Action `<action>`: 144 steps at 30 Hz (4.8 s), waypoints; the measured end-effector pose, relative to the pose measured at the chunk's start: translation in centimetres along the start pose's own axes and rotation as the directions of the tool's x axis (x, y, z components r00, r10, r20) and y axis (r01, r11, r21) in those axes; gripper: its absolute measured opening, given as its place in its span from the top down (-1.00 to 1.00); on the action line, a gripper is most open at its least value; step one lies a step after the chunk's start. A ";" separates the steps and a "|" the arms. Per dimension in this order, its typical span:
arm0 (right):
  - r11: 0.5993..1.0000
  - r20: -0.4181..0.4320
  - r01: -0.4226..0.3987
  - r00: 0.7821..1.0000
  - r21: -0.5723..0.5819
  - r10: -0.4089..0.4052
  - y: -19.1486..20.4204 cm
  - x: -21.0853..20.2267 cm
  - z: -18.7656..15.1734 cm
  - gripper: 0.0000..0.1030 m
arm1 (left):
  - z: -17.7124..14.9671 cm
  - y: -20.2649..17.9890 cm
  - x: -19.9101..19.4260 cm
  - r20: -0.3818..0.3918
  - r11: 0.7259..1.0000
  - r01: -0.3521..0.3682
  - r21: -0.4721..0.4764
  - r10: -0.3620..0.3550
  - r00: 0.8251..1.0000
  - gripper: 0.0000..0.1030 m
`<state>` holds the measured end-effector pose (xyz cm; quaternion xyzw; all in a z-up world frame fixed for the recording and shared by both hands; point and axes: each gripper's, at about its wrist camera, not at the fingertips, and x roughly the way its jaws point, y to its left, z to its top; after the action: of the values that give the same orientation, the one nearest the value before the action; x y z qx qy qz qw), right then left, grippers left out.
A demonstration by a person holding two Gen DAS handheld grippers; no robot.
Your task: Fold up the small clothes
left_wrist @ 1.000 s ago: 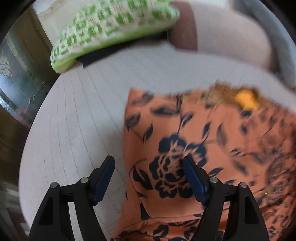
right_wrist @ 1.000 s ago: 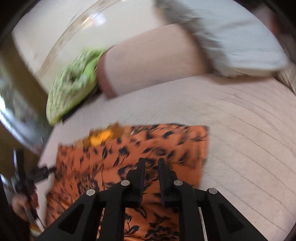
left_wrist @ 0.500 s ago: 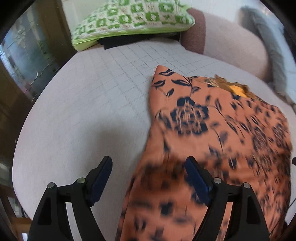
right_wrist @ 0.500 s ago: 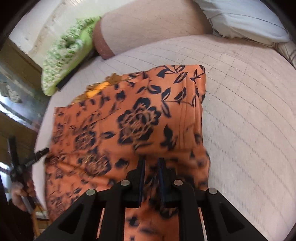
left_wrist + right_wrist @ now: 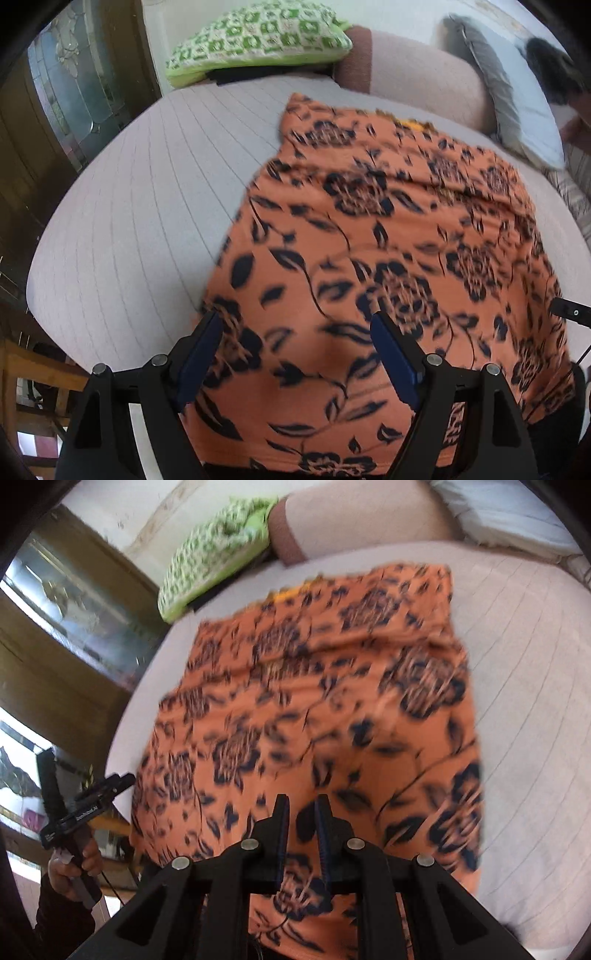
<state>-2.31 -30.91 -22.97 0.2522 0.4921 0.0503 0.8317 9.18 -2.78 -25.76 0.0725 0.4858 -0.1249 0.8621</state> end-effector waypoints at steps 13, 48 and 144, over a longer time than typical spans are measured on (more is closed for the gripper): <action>0.991 -0.155 0.131 0.979 -0.016 -0.132 2.2 4.5 -3.9 0.63 | -3.4 0.6 3.4 -0.140 0.998 -0.064 0.000 0.064 0.988 -0.77; 0.991 -0.353 0.118 0.926 -0.060 -0.132 8.4 12.0 5.1 0.56 | -1.5 2.7 4.7 -0.124 0.990 -0.135 0.047 0.139 0.982 -0.57; 0.979 -0.245 0.045 0.970 0.201 0.006 -7.7 -0.1 -7.2 0.33 | -8.2 13.6 -0.1 -0.165 0.922 0.369 -0.113 -0.384 0.908 0.83</action>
<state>-9.72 -34.97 -29.25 0.3234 0.5956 0.0219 0.7350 6.24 12.27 -29.84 -0.0457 0.5728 -0.2622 0.7753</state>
